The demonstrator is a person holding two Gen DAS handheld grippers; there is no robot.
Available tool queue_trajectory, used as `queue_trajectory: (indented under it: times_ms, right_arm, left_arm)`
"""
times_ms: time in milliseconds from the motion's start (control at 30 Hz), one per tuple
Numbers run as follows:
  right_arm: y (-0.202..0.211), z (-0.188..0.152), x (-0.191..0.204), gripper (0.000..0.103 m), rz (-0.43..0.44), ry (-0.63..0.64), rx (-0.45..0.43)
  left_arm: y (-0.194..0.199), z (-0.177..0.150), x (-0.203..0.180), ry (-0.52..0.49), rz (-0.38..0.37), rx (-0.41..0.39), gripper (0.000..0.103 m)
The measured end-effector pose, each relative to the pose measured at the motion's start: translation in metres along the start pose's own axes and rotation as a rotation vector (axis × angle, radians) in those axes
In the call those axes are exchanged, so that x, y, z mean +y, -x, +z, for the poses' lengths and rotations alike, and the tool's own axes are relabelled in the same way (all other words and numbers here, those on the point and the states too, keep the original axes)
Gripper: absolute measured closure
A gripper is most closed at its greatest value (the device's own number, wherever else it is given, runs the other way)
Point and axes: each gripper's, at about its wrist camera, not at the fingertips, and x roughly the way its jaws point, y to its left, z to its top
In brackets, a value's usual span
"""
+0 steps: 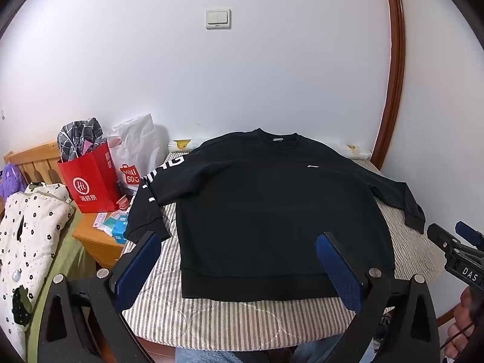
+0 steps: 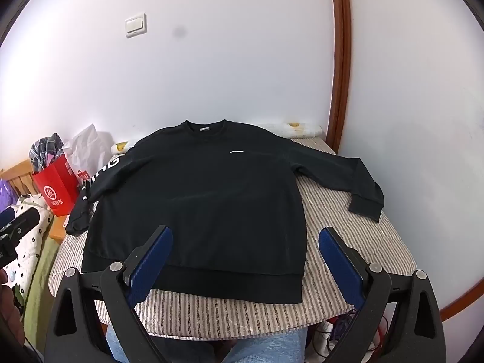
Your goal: Fold small clothes
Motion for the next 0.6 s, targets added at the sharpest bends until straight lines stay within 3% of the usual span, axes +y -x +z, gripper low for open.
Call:
queue_trajectory:
  times_ms: [600]
  right_arm:
    - [0.009, 0.000, 0.001, 0.007, 0.013, -0.008, -0.023]
  left_arm:
    - [0.004, 0.000, 0.000, -0.004, -0.004, -0.012, 0.000]
